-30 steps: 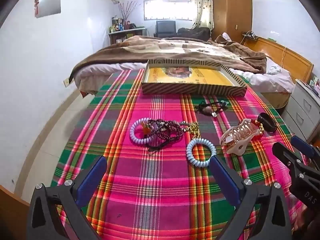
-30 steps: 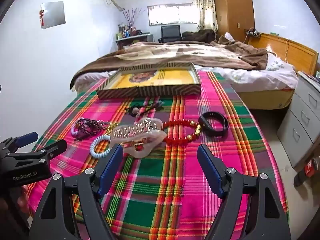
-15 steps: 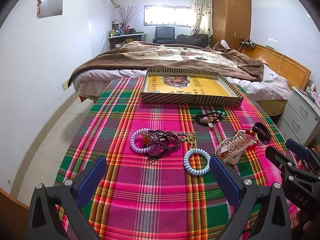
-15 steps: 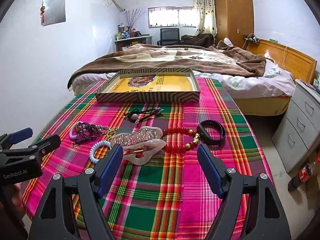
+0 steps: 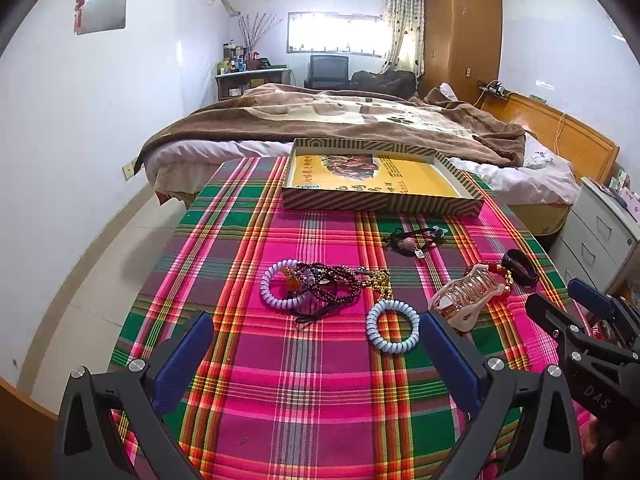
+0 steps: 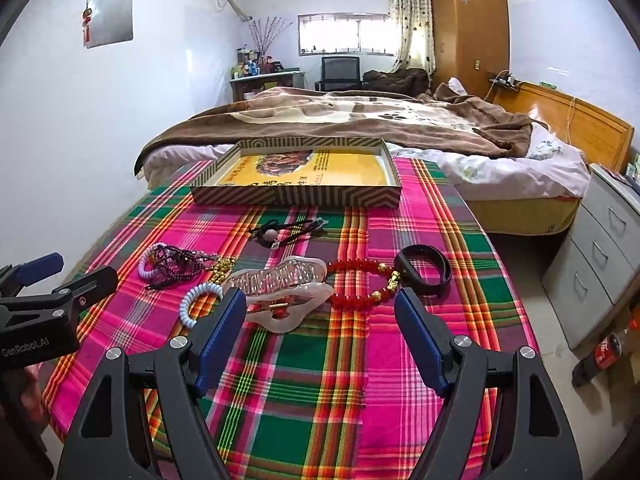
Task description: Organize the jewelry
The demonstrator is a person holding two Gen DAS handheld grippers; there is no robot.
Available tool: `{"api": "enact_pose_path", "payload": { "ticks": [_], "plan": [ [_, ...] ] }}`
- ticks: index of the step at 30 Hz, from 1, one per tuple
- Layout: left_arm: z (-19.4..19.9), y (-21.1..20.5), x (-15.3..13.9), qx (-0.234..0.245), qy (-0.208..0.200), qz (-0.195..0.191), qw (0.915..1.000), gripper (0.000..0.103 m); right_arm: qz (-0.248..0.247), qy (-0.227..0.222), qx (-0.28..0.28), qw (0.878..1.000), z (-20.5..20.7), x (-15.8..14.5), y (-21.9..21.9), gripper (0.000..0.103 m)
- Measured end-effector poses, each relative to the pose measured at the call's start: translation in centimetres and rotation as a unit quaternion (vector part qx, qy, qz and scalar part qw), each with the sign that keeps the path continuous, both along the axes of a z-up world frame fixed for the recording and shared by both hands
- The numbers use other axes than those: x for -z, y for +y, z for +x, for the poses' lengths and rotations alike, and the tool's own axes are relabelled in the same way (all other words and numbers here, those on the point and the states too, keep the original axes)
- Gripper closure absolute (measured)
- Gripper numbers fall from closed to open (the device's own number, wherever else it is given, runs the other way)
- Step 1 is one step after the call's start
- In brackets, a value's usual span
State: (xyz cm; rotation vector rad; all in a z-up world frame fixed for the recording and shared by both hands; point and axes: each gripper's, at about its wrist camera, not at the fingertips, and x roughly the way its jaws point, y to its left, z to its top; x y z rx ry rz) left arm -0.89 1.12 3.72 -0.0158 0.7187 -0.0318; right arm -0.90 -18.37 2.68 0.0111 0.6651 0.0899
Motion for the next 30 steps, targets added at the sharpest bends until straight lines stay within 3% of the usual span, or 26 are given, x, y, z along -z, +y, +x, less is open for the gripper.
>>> {"api": "enact_pose_path", "payload": {
  "ticks": [30],
  "plan": [
    [0.03, 0.02, 0.27, -0.001, 0.002, 0.002, 1.0000, 0.000, -0.005, -0.001, 0.000, 1.000, -0.04, 0.01, 0.27, 0.026]
  ]
}}
